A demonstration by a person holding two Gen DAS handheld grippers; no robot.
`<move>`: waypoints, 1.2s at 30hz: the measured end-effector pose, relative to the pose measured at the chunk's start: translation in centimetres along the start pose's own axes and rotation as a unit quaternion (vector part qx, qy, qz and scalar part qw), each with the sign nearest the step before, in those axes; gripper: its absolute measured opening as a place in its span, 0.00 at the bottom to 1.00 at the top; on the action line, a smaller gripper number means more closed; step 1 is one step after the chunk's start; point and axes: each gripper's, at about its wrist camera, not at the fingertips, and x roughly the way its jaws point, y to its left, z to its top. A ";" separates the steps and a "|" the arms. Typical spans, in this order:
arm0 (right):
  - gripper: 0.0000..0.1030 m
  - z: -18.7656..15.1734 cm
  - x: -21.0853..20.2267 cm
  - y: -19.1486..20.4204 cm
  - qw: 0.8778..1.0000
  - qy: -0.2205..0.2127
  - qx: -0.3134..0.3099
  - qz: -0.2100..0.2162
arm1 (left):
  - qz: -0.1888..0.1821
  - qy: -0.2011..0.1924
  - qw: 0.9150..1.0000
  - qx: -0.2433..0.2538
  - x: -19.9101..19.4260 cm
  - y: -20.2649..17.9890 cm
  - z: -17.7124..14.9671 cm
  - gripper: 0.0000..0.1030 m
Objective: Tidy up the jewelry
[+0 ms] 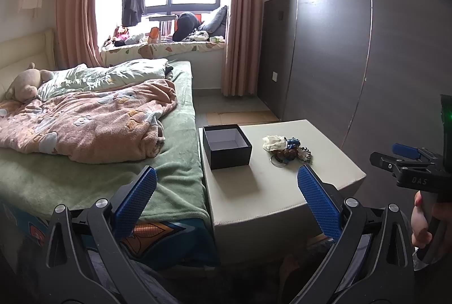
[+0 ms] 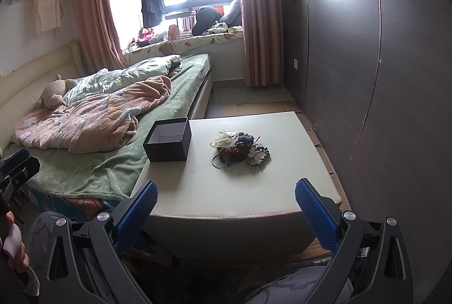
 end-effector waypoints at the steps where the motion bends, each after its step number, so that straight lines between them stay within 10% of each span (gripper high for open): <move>1: 0.93 0.0 0.0 0.1 1.000 0.000 0.000 0.000 | 0.000 0.000 1.000 0.000 0.0 0.1 0.0 0.97; 36: 0.93 0.8 1.1 -1.3 1.000 0.001 0.021 0.016 | -0.018 0.021 1.000 -0.010 2.2 0.0 0.4 0.96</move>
